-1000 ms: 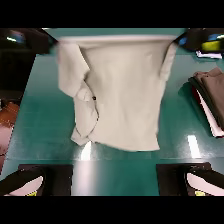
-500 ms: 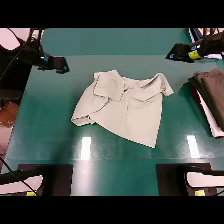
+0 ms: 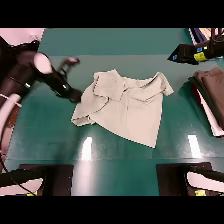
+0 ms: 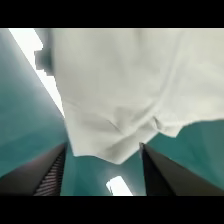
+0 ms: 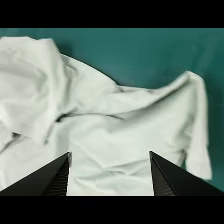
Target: Fold the shirts.
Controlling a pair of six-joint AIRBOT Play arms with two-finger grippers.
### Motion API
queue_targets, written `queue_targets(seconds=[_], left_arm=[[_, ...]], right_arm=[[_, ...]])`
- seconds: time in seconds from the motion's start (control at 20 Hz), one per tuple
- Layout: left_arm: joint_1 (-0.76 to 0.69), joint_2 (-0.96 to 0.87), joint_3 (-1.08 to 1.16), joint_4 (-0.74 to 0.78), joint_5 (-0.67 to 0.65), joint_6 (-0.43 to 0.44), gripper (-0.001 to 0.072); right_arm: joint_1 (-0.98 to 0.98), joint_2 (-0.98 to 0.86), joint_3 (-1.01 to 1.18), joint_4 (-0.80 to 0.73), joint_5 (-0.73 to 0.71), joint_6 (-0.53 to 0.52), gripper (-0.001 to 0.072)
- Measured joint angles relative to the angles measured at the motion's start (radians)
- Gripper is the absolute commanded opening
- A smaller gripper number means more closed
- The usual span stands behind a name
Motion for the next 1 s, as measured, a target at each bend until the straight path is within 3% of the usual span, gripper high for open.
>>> queue_targets(seconds=[0.3, 0.75, 0.8, 0.85, 0.9, 0.95, 1.0], left_arm=[[-0.211, 0.000, -0.153, 0.156, 0.060, -0.092, 0.0532], [-0.272, 0.001, -0.272, 0.331, 0.227, -0.197, 0.0530], [-0.273, 0.001, -0.277, 0.342, 0.243, -0.208, 0.0443], [-0.273, 0.001, -0.280, 0.354, 0.261, -0.222, 0.0240], [-0.274, 0.001, -0.282, 0.363, 0.277, -0.233, 0.0098], [-0.275, 0.001, -0.284, 0.367, 0.293, -0.241, 0.0025], [-0.275, 0.001, -0.285, 0.372, 0.306, -0.246, 0.0024]], right_arm=[[0.002, 0.073, -0.121, 0.007, -0.024, 0.000, 0.0551], [0.002, 0.124, -0.172, 0.006, -0.047, 0.000, 0.0551], [0.002, 0.126, -0.173, 0.006, -0.044, 0.000, 0.0551], [0.002, 0.127, -0.174, 0.006, -0.039, 0.000, 0.0551], [0.001, 0.128, -0.174, 0.006, -0.029, 0.000, 0.0551], [0.001, 0.128, -0.174, 0.006, -0.018, 0.000, 0.0551], [0.001, 0.128, -0.174, 0.006, -0.005, 0.000, 0.0551]])
